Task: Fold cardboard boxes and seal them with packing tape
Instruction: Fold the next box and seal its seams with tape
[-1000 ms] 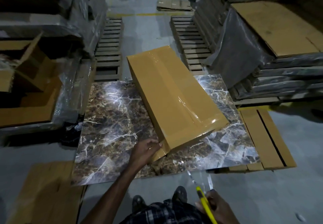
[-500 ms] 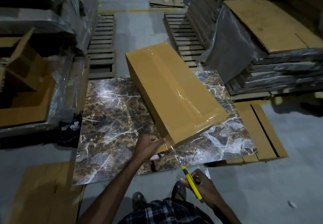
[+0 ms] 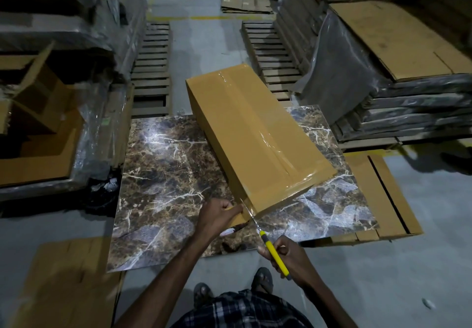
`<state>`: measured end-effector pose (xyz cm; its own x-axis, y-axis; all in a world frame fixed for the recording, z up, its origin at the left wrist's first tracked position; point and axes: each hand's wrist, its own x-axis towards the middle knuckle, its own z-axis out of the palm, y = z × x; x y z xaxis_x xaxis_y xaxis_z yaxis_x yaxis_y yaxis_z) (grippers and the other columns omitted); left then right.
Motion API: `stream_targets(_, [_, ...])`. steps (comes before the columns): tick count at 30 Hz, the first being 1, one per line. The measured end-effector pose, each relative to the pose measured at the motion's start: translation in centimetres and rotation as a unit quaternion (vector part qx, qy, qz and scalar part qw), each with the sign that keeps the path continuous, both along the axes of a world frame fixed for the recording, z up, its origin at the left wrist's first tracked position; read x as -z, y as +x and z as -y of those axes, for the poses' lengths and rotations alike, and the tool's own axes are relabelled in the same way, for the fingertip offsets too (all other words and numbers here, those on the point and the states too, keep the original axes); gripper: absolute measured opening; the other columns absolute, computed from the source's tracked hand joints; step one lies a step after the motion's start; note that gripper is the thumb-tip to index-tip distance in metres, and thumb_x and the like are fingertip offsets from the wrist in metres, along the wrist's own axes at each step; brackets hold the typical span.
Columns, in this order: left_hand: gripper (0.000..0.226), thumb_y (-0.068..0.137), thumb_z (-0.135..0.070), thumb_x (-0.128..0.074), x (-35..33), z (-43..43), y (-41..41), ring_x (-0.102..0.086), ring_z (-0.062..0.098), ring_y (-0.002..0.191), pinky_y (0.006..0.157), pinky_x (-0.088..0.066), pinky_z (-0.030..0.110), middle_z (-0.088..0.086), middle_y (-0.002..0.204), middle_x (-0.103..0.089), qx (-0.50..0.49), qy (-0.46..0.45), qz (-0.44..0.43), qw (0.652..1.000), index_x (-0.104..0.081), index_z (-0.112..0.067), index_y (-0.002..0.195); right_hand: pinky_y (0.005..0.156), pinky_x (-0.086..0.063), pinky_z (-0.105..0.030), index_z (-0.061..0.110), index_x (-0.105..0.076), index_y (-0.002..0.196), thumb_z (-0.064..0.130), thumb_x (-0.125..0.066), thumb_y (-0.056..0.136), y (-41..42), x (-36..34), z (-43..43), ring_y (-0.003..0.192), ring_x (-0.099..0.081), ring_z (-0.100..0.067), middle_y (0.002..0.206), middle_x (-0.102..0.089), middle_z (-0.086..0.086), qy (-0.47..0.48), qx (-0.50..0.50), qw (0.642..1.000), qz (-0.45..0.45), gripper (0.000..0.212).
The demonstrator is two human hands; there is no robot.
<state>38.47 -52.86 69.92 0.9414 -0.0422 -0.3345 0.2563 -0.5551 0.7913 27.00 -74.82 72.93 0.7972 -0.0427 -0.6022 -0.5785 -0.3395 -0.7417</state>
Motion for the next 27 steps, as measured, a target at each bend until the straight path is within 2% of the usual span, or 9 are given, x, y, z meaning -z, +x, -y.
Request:
stream_targets(3, [0.039,0.085,-0.045,-0.079,0.1,0.0,0.0,-0.055,0.003,0.057,0.056,-0.038,0.026,-0.004,0.063,-0.063,-0.010,0.008,-0.004,1.000,-0.066,-0.012,0.068,0.062,-0.040,-0.039,0.018,-0.049,0.073,0.089,-0.081,0.043,0.3,0.3,-0.1,0.053,-0.048,-0.017,0.065,-0.048,-0.010,-0.001,-0.002,1.000,0.012,0.084])
stream_targets(5, [0.025,0.082,-0.047,-0.080,-0.1,-0.1,0.0,-0.066,-0.006,0.087,0.076,-0.050,0.023,-0.015,0.092,-0.077,-0.004,-0.004,-0.010,1.000,-0.077,-0.025,0.092,0.063,-0.041,-0.039,0.017,-0.050,0.073,0.087,-0.084,0.042,0.4,0.4,-0.1,0.053,-0.049,-0.018,0.066,-0.049,-0.011,0.005,0.008,1.000,0.017,0.084])
stream_targets(7, [0.039,0.076,-0.054,-0.078,-0.4,-0.4,0.1,-0.069,-0.004,0.102,0.088,-0.054,0.024,-0.019,0.109,-0.076,0.009,-0.015,-0.005,1.000,-0.078,-0.035,0.110,0.063,-0.042,-0.038,0.016,-0.050,0.071,0.086,-0.085,0.040,0.3,0.5,0.0,0.053,-0.050,-0.017,0.065,-0.051,-0.012,0.012,0.017,1.000,0.020,0.084])
stream_targets(11, [0.028,0.081,-0.045,-0.080,-1.0,-0.7,0.5,-0.072,0.002,0.104,0.090,-0.056,0.024,-0.016,0.110,-0.078,0.038,-0.032,-0.015,0.999,-0.081,-0.034,0.107,0.058,-0.043,-0.032,0.014,-0.050,0.068,0.080,-0.089,0.042,0.2,0.0,0.1,0.050,-0.051,-0.015,0.062,-0.052,-0.013,0.035,0.021,0.999,0.030,0.080])
stream_targets(15, [0.048,0.077,-0.057,-0.079,-1.2,-0.9,0.9,-0.072,0.008,0.096,0.077,-0.052,0.025,-0.015,0.107,-0.075,0.048,-0.012,-0.022,0.999,-0.072,-0.035,0.119,0.052,-0.042,-0.024,0.012,-0.052,0.066,0.059,-0.091,0.053,0.3,-0.7,0.2,0.045,-0.052,-0.011,0.060,-0.053,-0.013,0.059,0.028,0.997,0.038,0.062])
stream_targets(19, [0.039,0.071,-0.065,-0.070,-1.0,-1.1,1.1,-0.071,0.007,0.102,0.095,-0.056,0.036,-0.018,0.104,-0.077,0.072,-0.029,-0.031,0.997,-0.076,-0.033,0.093,0.054,-0.042,-0.028,0.018,-0.054,0.061,0.072,-0.092,0.046,0.5,-0.6,0.4,0.047,-0.052,-0.012,0.057,-0.056,-0.010,0.055,0.033,0.997,0.042,0.068])
stream_targets(21, [0.030,0.079,-0.055,-0.072,-1.1,-1.0,1.3,-0.071,0.009,0.099,0.097,-0.056,0.037,-0.014,0.098,-0.078,0.094,-0.037,-0.035,0.994,-0.077,-0.027,0.088,0.054,-0.042,-0.028,0.018,-0.054,0.061,0.075,-0.092,0.041,0.4,-0.4,0.5,0.047,-0.052,-0.013,0.058,-0.054,-0.011,0.060,0.045,0.996,0.044,0.072])
stream_targets(24, [0.010,0.094,-0.027,-0.074,-1.8,-0.8,1.7,-0.072,0.013,0.099,0.094,-0.052,0.033,-0.007,0.096,-0.078,0.116,-0.054,-0.048,0.991,-0.079,-0.021,0.087,0.054,-0.043,-0.028,0.014,-0.054,0.065,0.071,-0.093,0.046,0.3,-0.6,0.5,0.048,-0.054,-0.014,0.057,-0.058,-0.010,0.062,0.042,0.996,0.045,0.071])
stream_targets(27, [0.023,0.094,-0.020,-0.073,-2.1,-0.9,1.8,-0.072,0.013,0.099,0.096,-0.051,0.034,-0.009,0.093,-0.078,0.124,-0.044,-0.065,0.989,-0.075,-0.030,0.074,0.052,-0.044,-0.024,0.010,-0.054,0.067,0.056,-0.093,0.055,0.3,-0.8,0.5,0.048,-0.055,-0.014,0.056,-0.060,-0.009,0.066,0.048,0.996,0.040,0.061])
